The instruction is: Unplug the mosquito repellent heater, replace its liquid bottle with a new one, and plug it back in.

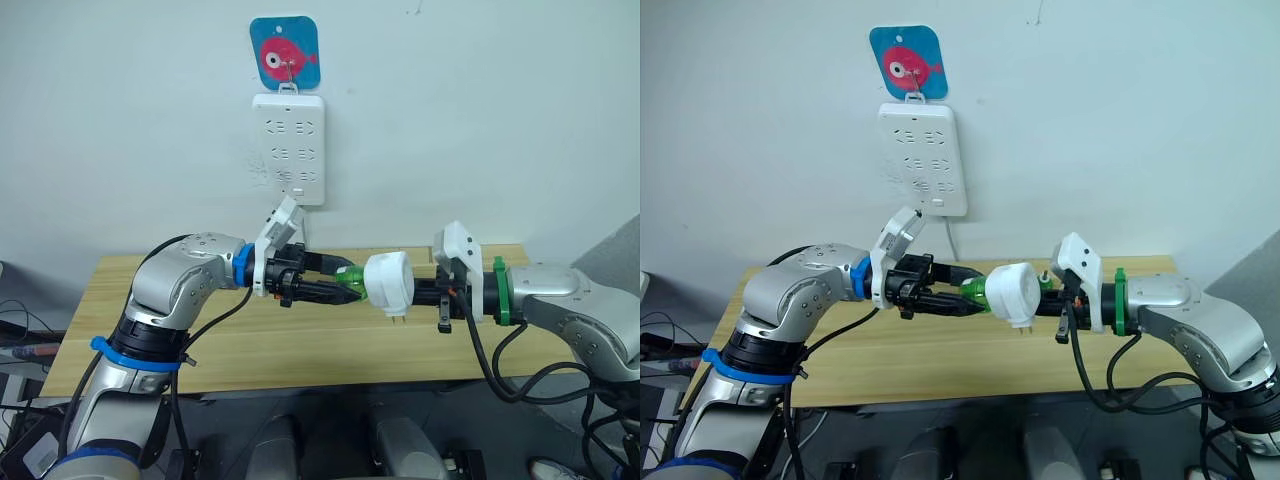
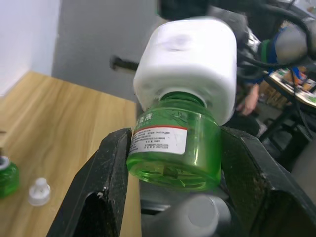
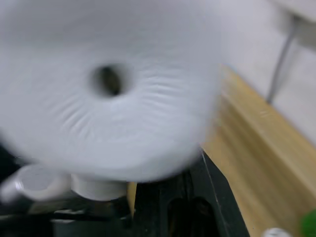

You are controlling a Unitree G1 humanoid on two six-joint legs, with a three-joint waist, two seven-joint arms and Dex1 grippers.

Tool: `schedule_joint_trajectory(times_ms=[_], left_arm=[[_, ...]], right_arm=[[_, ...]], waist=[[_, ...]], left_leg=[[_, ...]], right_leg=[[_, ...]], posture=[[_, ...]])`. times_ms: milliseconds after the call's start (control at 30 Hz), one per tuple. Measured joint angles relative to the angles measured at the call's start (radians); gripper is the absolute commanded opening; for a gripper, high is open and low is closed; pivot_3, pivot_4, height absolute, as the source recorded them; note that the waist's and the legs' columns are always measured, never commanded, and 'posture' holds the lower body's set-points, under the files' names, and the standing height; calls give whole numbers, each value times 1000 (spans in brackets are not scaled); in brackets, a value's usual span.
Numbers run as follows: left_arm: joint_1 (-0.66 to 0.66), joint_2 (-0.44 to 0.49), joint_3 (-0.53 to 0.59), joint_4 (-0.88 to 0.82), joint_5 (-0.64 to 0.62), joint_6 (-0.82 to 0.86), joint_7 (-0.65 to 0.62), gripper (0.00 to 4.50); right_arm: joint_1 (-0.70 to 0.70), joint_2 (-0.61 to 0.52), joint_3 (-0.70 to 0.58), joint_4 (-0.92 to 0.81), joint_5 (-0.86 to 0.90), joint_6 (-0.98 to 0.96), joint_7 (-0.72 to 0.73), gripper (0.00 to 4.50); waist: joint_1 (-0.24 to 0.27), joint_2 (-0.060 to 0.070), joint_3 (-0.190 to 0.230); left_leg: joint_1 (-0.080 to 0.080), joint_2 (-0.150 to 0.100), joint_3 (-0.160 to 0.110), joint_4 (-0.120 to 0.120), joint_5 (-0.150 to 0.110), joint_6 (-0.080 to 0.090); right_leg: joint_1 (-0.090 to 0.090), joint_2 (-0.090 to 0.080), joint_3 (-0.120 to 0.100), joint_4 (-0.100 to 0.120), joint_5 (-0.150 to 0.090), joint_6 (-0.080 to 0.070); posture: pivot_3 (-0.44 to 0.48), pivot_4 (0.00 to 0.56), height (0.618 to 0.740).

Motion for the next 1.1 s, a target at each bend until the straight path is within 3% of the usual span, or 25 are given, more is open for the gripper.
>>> schedule_joint_trajectory(times_ms=[200, 467, 633, 1100], left_arm=[[4, -23, -2, 13, 40, -49, 43, 2407], [4, -18, -81, 58, 195, -251, 10, 2407], [9, 7, -106, 55, 226, -309, -51, 2407], [22, 22, -102, 16, 142, -215, -101, 2290]], right_arm=[[-19, 25, -73, -73, 152, 105, -46, 0], [-129, 132, -138, -40, 332, 206, -247, 0], [-162, 149, -136, 30, 320, 238, -314, 0], [-155, 184, -97, 98, 186, 242, -284, 0]], waist=[[1, 0, 0], [-2, 0, 0], [-2, 0, 0], [-1, 0, 0]], left_leg=[[0, 0, -3, 0, 0, 0], [0, 0, -3, 0, 0, 0], [0, 0, -3, 0, 0, 0], [0, 0, -3, 0, 0, 0]], right_leg=[[0, 0, -1, 0, 0, 0], [0, 0, -1, 0, 0, 0], [0, 0, 0, 0, 0, 0], [0, 0, -1, 0, 0, 0]], posture=[[-223, 160, 723], [-223, 160, 723], [-220, 161, 723], [-208, 166, 723]])
